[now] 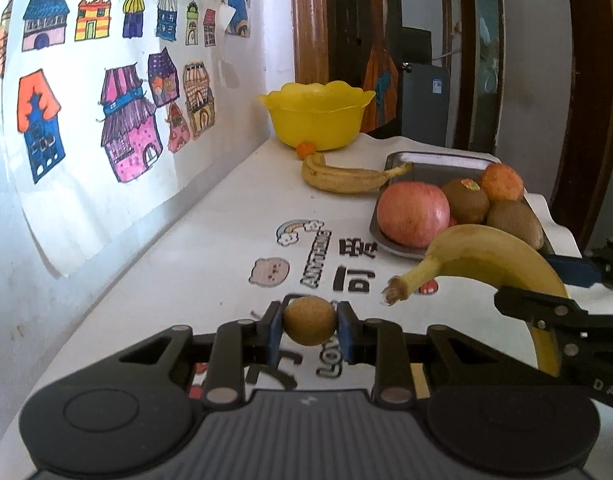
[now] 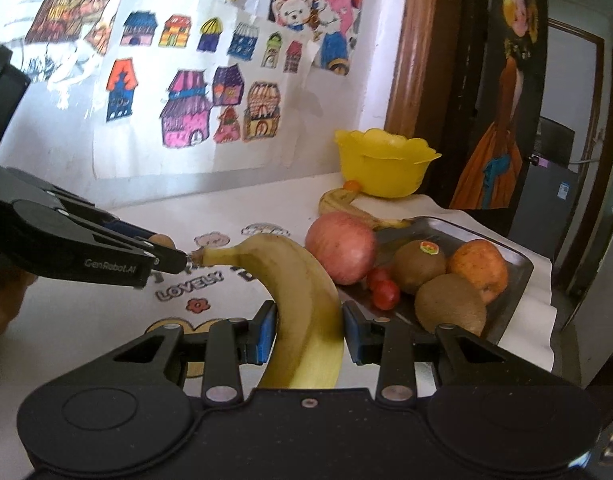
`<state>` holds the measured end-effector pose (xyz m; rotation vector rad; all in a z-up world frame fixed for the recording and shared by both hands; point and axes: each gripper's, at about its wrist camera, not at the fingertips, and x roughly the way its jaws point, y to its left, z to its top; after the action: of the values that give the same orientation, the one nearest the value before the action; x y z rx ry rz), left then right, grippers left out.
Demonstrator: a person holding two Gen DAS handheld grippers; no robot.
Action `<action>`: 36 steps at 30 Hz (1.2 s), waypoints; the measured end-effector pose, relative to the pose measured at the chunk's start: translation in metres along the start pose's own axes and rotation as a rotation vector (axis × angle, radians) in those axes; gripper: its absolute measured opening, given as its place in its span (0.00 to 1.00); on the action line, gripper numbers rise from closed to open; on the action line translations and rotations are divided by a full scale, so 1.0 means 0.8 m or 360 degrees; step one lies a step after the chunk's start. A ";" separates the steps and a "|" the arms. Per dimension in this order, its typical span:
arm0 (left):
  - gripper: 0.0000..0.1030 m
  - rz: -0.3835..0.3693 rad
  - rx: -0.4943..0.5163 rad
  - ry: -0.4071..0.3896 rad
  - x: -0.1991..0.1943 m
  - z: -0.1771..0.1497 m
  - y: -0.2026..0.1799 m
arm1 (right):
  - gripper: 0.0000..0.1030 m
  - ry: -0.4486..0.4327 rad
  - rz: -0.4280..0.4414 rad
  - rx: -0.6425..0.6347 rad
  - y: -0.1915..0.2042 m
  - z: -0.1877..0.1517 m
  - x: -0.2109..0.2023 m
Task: Organize fruits
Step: 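Carry the small fruit in left tool while right tool carries the banana to the tray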
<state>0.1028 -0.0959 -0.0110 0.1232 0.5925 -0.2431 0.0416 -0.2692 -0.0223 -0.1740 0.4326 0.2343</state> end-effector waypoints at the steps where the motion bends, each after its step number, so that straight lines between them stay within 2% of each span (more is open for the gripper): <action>1: 0.30 0.0001 -0.0005 -0.0006 0.001 0.004 -0.002 | 0.36 -0.0010 -0.0001 0.0016 -0.002 0.001 -0.001; 10: 0.30 -0.0014 -0.0021 -0.0099 0.008 0.041 -0.018 | 0.36 -0.0120 -0.0032 0.0192 -0.036 0.005 -0.006; 18: 0.30 -0.0083 0.0084 -0.0213 0.018 0.076 -0.044 | 0.36 -0.0211 -0.0111 0.0313 -0.073 0.012 -0.008; 24: 0.30 -0.0131 0.0076 -0.0225 0.038 0.099 -0.057 | 0.36 -0.0275 -0.0118 0.0428 -0.110 0.019 -0.008; 36: 0.30 -0.0253 0.0060 -0.0308 0.108 0.157 -0.085 | 0.36 -0.0380 -0.0196 0.0441 -0.179 0.061 0.024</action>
<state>0.2213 -0.2011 0.0403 0.0877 0.4057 -0.4154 0.1147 -0.3922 0.0300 0.0985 0.2122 0.0707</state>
